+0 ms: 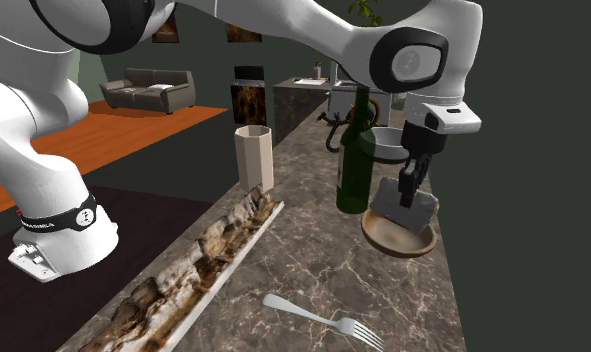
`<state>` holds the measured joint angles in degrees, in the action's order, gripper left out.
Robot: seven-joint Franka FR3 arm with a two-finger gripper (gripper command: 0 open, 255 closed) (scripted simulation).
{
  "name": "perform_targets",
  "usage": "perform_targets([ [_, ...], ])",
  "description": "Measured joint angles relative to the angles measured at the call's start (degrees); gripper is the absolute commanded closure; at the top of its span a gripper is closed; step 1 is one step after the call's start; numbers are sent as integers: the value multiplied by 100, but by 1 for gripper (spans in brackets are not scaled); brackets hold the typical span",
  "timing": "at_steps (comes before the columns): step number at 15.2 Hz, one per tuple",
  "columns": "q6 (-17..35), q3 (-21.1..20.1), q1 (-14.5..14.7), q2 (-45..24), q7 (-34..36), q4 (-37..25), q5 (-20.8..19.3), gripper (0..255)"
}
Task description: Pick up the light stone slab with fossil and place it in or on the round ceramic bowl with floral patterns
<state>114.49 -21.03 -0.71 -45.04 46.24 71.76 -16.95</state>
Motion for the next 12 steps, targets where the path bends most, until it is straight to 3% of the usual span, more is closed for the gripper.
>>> perform_targets([
  [8, 131, 19, -1, -73, 12, 58, -25, 255],
  [9, 131, 19, -1, -73, 12, 58, -25, 0],
  [12, 131, 19, -1, -71, 12, 57, -25, 0],
])
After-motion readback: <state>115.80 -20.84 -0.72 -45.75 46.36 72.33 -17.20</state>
